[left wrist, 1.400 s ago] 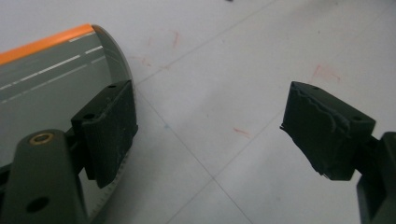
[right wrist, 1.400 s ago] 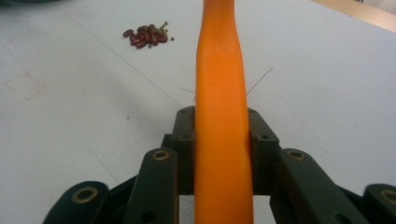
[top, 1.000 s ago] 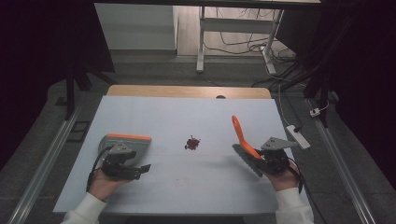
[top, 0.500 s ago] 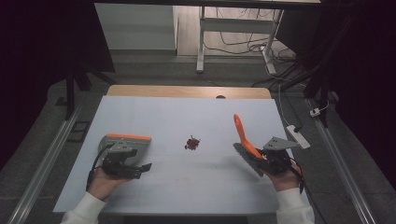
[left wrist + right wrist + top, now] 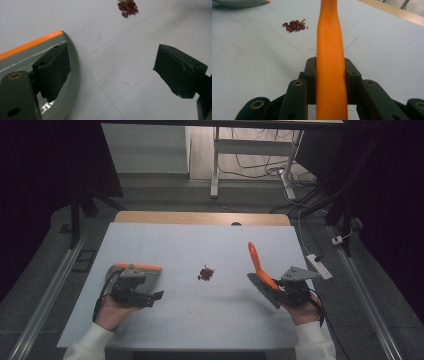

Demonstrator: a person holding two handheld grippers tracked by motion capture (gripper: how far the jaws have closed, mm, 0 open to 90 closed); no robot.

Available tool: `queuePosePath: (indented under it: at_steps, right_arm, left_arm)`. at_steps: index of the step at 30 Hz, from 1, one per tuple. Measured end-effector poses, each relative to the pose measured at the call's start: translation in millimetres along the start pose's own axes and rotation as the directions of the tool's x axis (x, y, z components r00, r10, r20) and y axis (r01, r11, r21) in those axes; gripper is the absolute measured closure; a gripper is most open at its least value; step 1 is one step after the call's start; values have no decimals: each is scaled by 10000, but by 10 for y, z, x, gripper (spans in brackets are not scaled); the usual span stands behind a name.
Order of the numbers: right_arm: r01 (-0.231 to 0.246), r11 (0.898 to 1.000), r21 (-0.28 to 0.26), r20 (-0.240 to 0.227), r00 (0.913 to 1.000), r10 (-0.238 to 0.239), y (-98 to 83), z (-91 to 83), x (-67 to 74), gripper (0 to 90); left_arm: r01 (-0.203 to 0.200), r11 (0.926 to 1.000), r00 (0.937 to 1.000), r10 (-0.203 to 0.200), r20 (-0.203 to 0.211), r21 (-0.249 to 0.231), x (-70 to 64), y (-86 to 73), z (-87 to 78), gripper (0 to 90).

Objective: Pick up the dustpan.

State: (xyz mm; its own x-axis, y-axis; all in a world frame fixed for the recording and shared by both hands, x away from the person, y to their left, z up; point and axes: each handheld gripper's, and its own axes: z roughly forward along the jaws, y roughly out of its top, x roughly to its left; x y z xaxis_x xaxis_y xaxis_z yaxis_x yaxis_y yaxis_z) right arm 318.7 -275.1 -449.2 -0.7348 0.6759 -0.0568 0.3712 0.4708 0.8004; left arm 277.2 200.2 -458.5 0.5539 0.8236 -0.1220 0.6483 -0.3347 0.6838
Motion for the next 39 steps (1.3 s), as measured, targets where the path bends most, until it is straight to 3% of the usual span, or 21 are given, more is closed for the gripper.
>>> queuePosePath:
  at_steps: [3,6,12,17,22,25,32,39]
  right_arm:
    - [-13,10000,-57,-21,10000,13,2,-15,-10,701]
    - [-24,10000,-35,0,10000,24,4,-23,-8,701]
    - [82,9999,74,53,10000,-83,5,-3,4,701]
    - [97,9999,128,62,9999,-98,-3,9,-1,702]
    - [93,9997,206,76,9999,-95,-9,20,9,701]
    - [161,9996,212,71,9998,-163,-5,25,15,701]
    - [207,9996,210,126,9997,-210,-4,22,30,701]
    - [176,9997,195,142,9997,-178,-5,12,22,701]
  left_arm:
    - [146,9996,9985,-133,-526,237,-32,52,-7,134]
    - [211,9988,9983,-187,-544,439,-35,76,-5,130]
    - [910,9945,9925,-864,-866,509,84,50,29,126]
    - [1505,9859,9825,-1409,-1214,734,217,-42,-9,128]
    - [2024,9767,9731,-1923,-1270,713,295,-171,-111,131]
    - [2306,9708,9687,-2226,-1098,667,314,-209,-173,135]
    - [2770,9581,9552,-2663,-1295,734,387,-279,-259,146]
    - [2970,9429,9473,-2710,-1708,1510,418,-339,-271,155]
